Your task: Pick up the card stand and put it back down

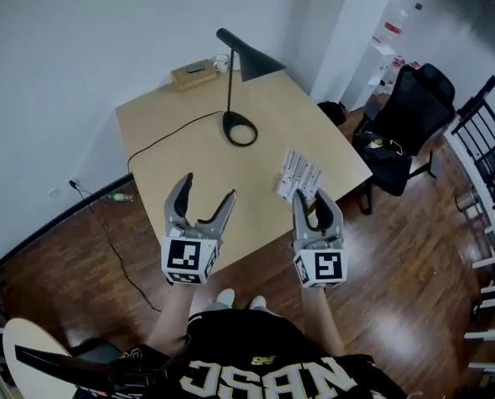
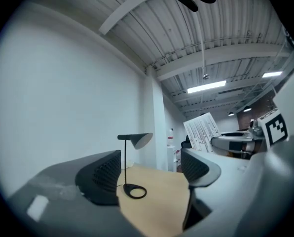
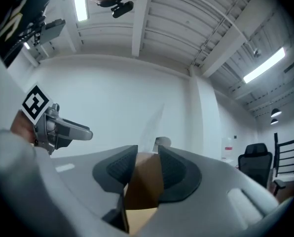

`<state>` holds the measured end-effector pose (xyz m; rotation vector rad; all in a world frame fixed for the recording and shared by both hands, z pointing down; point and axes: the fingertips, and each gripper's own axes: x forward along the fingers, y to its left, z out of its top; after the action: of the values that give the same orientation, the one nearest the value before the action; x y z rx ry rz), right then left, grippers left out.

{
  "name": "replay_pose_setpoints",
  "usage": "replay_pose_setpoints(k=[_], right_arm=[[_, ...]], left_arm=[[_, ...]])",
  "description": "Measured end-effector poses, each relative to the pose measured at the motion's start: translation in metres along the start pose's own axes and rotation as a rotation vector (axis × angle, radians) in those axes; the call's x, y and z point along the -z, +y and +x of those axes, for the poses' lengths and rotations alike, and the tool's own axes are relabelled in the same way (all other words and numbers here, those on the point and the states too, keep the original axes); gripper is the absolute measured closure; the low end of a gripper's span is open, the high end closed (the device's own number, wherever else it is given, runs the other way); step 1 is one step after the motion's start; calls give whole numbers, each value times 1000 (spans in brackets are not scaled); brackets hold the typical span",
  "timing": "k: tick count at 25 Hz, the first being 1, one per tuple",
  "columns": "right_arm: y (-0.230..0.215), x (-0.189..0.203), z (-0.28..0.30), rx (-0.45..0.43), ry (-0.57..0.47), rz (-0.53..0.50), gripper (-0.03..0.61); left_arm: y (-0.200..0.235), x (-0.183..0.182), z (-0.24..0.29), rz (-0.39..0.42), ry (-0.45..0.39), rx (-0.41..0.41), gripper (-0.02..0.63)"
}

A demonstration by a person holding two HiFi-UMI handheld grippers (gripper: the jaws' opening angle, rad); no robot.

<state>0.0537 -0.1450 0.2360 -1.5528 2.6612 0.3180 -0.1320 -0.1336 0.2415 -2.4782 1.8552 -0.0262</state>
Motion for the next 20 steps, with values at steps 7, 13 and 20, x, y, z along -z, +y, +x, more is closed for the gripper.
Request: replay_pose_setpoints(k=[7,13,20], right_arm=[[95,69,82,-312,59,10,445],[180,160,107,-548,160,56,445],[242,280,126,-676,262,-5,445]], left_arm=[[66,62,-47,-50,128,-142,216],[96,133,-99,-118,286,-290,215],[115,224,-114,-192,412,-331,215]])
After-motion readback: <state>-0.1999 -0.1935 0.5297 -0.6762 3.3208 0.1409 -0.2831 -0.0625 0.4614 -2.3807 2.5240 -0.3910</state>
